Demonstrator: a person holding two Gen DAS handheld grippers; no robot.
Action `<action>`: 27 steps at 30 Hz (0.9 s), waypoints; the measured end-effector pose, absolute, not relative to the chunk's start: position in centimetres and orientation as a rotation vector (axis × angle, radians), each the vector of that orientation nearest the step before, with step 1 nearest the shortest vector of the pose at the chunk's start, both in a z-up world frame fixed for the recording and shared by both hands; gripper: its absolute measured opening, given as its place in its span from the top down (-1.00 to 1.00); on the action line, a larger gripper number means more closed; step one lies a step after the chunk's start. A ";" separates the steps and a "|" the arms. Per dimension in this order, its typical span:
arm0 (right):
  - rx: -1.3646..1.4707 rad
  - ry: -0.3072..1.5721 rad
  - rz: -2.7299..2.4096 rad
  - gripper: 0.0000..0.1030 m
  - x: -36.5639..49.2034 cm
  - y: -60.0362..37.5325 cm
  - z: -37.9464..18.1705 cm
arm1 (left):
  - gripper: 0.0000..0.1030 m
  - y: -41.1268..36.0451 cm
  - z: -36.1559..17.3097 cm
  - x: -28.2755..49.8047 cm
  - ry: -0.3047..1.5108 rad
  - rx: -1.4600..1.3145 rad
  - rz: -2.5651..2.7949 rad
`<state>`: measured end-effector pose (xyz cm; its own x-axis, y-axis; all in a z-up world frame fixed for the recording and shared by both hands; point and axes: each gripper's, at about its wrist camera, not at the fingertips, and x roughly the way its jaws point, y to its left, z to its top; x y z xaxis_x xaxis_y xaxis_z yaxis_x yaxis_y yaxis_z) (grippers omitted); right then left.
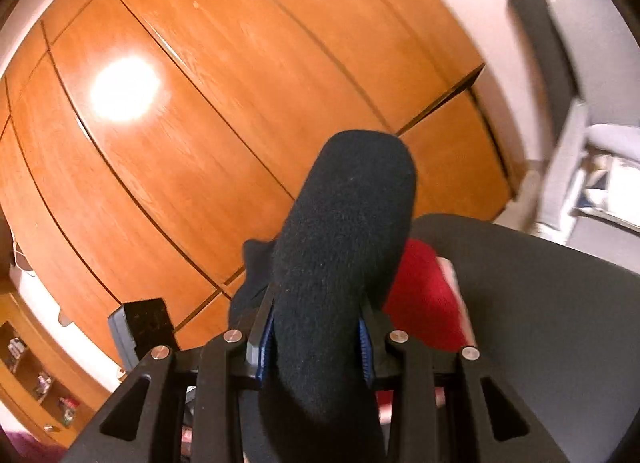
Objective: Fold clothes
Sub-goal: 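Grasp the folded black sweater with both tools and lift it, then place the black sweater onto the red and pink stack with both tools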
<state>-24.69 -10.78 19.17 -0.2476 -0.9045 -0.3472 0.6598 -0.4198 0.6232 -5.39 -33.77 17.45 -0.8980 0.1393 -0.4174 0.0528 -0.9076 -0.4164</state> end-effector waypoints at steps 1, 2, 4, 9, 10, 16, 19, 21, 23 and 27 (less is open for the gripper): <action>0.860 -0.413 -1.839 0.37 -26.4 -12.9 18.1 | 0.41 -35.2 16.5 -6.1 -0.704 -0.732 2.955; 0.895 -0.390 -1.830 0.37 -27.7 -14.7 16.9 | 0.41 -36.4 15.2 -6.8 -0.749 -0.777 2.965; 0.966 -0.345 -1.813 0.37 -30.2 -18.1 14.4 | 0.41 -38.1 12.5 -7.9 -0.825 -0.873 2.966; 1.080 -0.257 -1.796 0.34 -33.3 -21.4 8.1 | 0.36 -39.4 6.0 -7.2 -0.934 -0.966 2.925; 1.075 -0.249 -1.791 0.32 -33.4 -21.1 7.6 | 0.27 -39.3 5.3 -6.8 -0.941 -0.946 2.913; 1.093 -0.249 -1.763 0.15 -34.1 -19.9 6.5 | 0.20 -38.6 4.2 -4.1 -0.988 -0.871 2.925; 1.015 -0.228 -1.865 0.12 -32.9 -18.5 8.4 | 0.20 -38.3 6.5 -1.8 -0.894 -0.779 3.064; 0.901 -0.204 -1.998 0.10 -31.4 -16.7 10.6 | 0.24 -38.0 8.4 -0.2 -0.804 -0.703 3.171; 0.787 -0.144 -2.052 0.10 -28.9 -14.8 12.3 | 0.26 -37.5 10.2 0.8 -0.696 -0.639 3.253; 0.608 0.110 -2.055 0.10 -26.5 -17.5 15.3 | 0.25 -34.7 12.3 -3.2 -0.381 -0.694 3.227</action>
